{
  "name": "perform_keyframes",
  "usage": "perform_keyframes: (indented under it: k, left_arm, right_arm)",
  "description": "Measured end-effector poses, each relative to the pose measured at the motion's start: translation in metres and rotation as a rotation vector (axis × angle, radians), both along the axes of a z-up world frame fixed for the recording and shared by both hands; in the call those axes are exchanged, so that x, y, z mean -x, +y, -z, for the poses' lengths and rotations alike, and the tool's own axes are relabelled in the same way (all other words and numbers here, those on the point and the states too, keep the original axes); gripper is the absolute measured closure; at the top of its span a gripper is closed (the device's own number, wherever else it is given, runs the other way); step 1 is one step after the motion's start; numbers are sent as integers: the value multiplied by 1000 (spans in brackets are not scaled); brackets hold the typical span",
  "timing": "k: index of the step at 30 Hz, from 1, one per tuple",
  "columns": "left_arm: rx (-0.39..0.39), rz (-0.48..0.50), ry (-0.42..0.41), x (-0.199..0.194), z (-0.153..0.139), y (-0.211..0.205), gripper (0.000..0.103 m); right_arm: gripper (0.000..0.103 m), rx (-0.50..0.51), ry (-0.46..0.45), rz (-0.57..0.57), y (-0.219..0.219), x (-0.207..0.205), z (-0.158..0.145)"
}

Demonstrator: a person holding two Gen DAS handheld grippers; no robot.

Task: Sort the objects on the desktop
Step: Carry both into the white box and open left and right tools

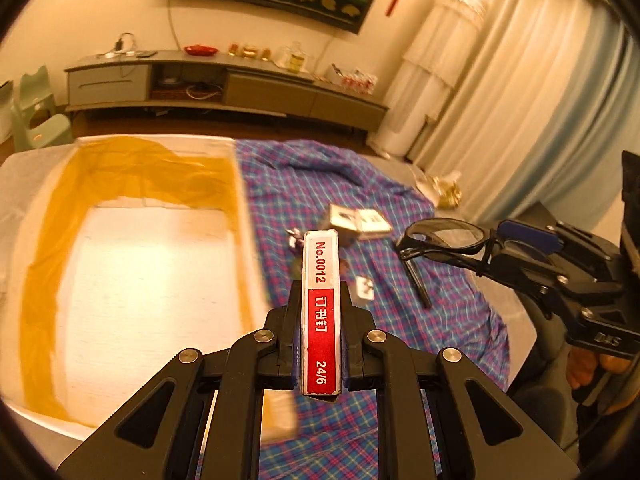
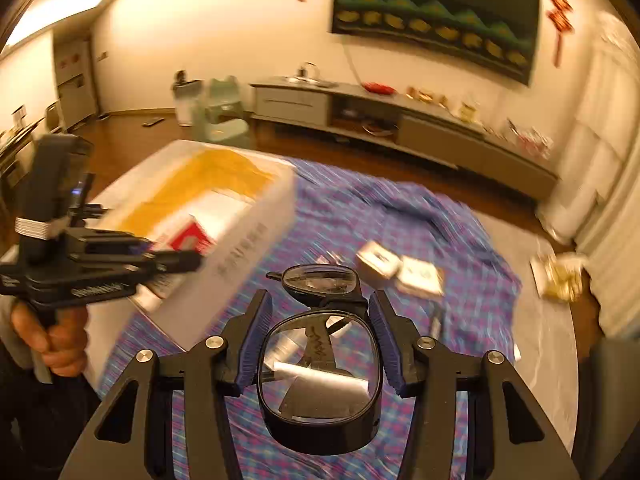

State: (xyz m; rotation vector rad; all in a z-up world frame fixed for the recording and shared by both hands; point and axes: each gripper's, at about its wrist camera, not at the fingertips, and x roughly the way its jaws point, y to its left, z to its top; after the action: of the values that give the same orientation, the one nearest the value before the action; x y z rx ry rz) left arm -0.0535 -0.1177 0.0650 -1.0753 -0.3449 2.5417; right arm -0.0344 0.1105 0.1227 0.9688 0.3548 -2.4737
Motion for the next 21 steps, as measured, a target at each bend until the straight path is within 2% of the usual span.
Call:
perform_keyframes:
  k: [4,8,13,21]
  left_arm:
    - [-25,-51,-1,6,-4,-31,88]
    - [-44,-111,-17,15,0,-61,88]
    - [-62,-173,-69,27,17,-97,88]
    - [-34,-217,-167,45,45,-124,89]
  right_arm:
    - [51,-4,9,-69,-42,5,-13]
    - [51,-23,-1,-120,-84,20,-12]
    - [51,-47,-32,-171,-129,42,3]
    - [51,-112,-100,-219,-188,81,39]
